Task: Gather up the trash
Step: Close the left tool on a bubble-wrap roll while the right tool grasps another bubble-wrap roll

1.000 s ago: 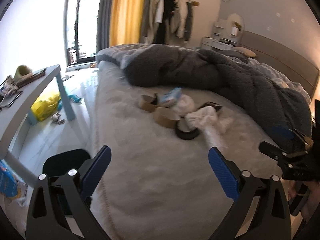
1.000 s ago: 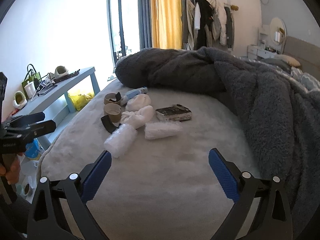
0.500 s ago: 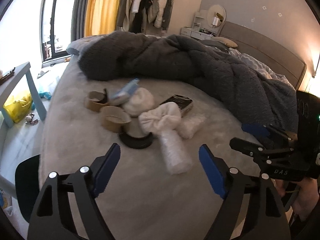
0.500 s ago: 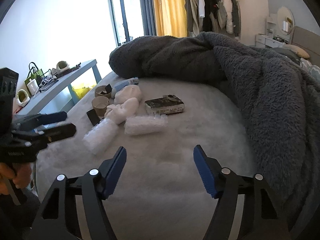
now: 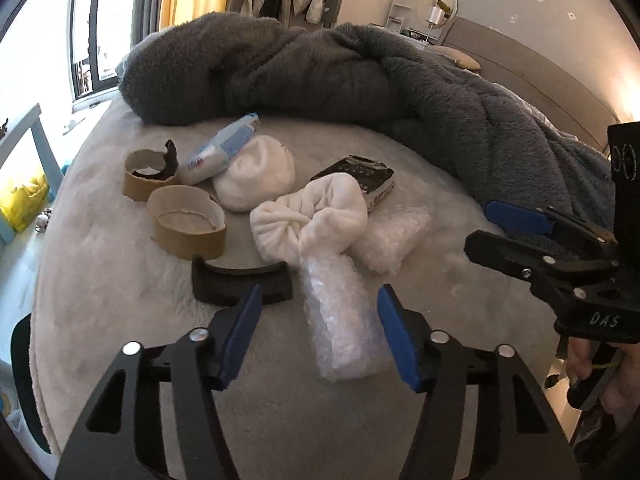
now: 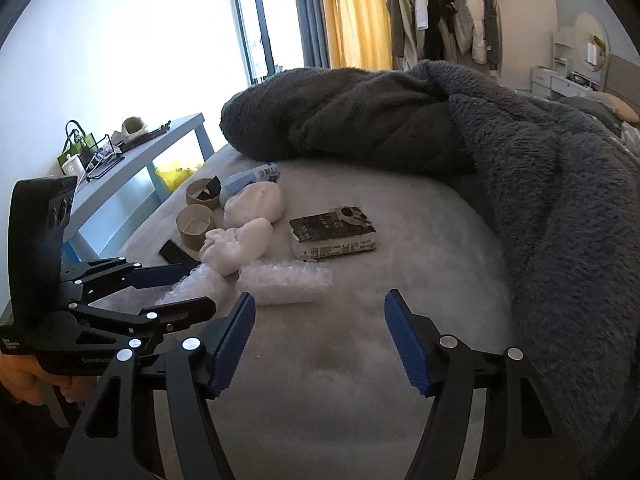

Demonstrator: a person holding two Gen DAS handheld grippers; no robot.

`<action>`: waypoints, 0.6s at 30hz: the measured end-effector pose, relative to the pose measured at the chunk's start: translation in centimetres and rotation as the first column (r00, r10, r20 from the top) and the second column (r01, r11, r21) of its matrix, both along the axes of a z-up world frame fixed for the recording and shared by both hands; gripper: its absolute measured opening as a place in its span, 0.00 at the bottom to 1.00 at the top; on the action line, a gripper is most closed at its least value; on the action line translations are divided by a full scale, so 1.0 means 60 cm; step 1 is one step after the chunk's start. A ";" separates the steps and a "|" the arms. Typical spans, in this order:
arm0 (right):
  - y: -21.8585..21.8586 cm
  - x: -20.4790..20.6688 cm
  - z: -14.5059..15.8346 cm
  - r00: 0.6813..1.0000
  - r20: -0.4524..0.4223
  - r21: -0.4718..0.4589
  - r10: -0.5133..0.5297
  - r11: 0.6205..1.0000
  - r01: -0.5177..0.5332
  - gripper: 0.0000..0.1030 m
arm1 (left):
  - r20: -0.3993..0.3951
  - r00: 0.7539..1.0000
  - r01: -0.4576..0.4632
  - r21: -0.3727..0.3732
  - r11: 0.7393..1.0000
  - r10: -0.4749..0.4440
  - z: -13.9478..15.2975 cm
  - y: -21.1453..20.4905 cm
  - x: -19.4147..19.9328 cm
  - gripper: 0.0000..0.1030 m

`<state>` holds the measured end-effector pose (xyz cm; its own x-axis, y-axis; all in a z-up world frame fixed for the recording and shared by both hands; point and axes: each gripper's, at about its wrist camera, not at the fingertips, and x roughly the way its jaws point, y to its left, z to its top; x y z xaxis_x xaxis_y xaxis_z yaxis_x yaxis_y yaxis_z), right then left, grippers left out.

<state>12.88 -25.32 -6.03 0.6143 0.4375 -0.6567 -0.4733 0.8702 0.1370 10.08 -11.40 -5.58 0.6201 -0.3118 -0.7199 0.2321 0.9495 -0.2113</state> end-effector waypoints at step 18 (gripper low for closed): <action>0.073 0.046 -0.027 0.998 -0.067 -0.091 -0.005 0.996 -0.001 0.86 | 0.081 0.992 0.104 -0.066 0.992 -0.099 0.053 0.057 -0.020 0.32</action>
<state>15.61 -20.91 -7.63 0.5682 0.3732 -0.7334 -0.4639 0.8814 0.0891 8.89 -7.97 -2.41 0.6357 -0.4238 -0.6452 0.3450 0.9037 -0.2536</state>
